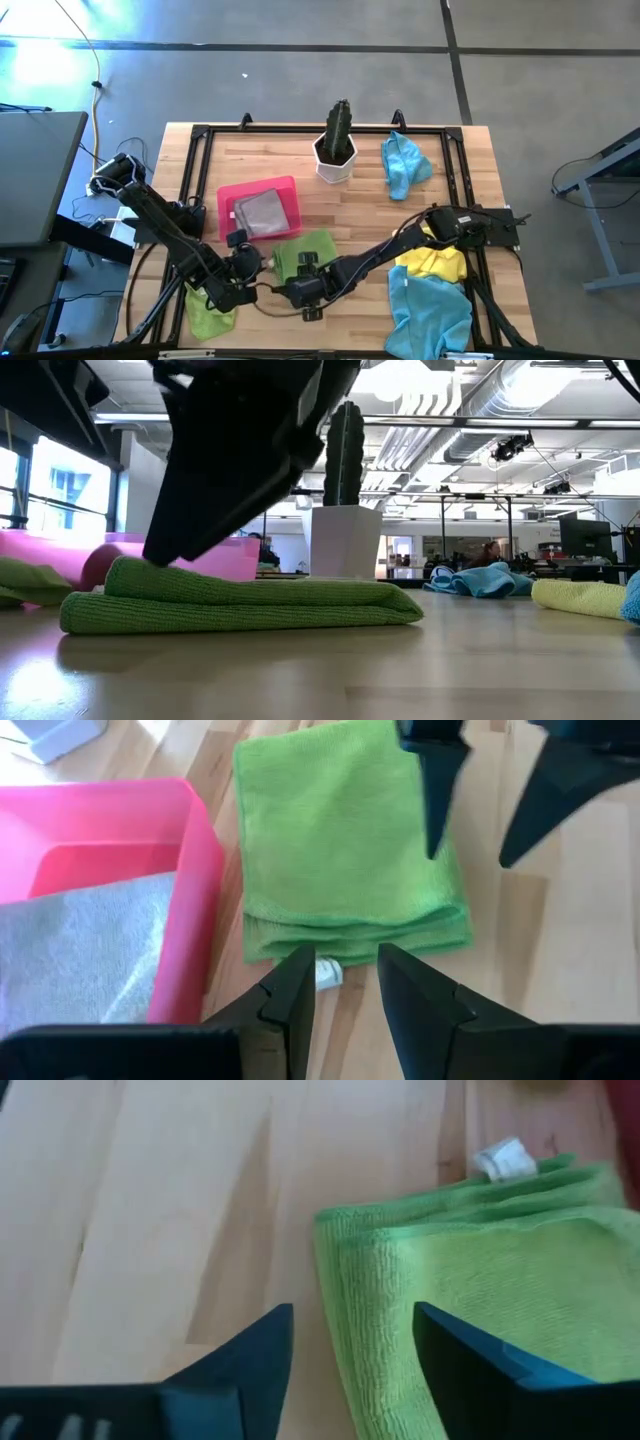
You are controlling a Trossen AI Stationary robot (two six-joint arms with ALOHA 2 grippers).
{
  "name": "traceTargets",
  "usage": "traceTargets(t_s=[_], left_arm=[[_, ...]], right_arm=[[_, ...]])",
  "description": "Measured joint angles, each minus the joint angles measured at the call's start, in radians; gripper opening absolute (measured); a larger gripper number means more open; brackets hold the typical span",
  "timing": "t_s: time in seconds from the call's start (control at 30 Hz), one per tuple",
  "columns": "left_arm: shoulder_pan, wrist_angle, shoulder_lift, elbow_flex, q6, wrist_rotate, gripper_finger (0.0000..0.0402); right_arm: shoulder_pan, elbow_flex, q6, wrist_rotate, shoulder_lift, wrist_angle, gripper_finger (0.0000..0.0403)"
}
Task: Fold microfiber towels
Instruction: Put the folded green microfiber cloth into the transparent pink bin
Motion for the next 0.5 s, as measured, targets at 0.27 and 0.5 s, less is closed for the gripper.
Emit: traceTargets(t_s=[0.27, 0.5], left_arm=[[-0.023, -0.001, 0.000, 0.000, 0.001, 0.001, 0.0103], [-0.031, -0.002, 0.000, 0.000, 0.004, 0.001, 0.0103]], right_arm=[[0.003, 0.000, -0.005, 0.019, 0.053, 0.000, 0.0217], [0.002, 0.001, -0.016, 0.092, 0.072, 0.002, 0.0216]])
